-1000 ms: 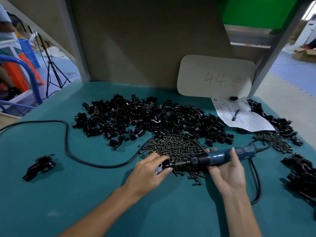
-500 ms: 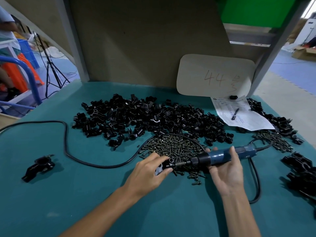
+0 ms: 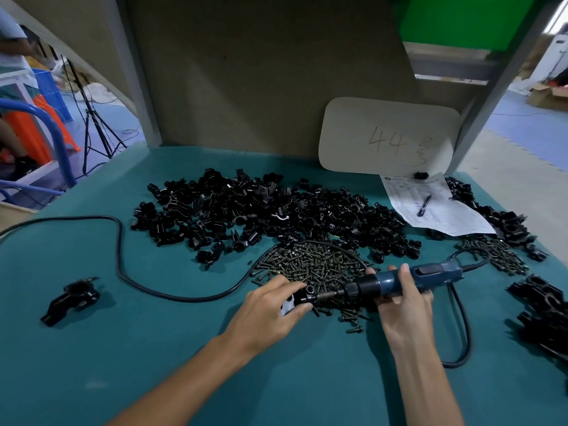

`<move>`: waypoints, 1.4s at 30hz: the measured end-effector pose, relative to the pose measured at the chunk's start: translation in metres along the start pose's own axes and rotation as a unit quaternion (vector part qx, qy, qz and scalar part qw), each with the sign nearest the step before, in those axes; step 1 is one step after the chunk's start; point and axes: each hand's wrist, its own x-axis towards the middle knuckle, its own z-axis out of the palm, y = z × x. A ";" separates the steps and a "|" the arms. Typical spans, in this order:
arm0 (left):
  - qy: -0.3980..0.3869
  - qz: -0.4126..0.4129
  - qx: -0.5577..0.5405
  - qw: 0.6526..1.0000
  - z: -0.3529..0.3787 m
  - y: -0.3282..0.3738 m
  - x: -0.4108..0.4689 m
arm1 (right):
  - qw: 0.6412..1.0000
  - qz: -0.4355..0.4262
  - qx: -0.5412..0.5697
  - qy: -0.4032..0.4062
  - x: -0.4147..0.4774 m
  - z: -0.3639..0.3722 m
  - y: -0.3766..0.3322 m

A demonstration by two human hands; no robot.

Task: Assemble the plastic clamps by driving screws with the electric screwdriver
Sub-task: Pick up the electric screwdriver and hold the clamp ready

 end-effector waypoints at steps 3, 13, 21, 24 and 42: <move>0.002 0.000 0.002 1.000 0.000 0.000 0.000 | 1.000 0.006 0.004 0.003 0.001 -0.002 0.000; 0.013 0.001 0.005 1.000 0.001 0.000 0.001 | 1.000 -0.008 -0.006 -0.009 -0.004 0.000 -0.001; 0.000 0.004 0.007 1.000 0.000 0.001 0.000 | 0.999 0.015 0.028 -0.012 -0.011 0.006 -0.006; -0.002 0.006 0.009 1.000 0.000 0.001 0.000 | 0.999 0.018 0.040 -0.006 -0.011 0.006 -0.005; 0.000 0.002 -0.002 1.000 0.000 0.001 0.000 | 1.000 0.008 0.026 0.000 -0.013 0.009 -0.006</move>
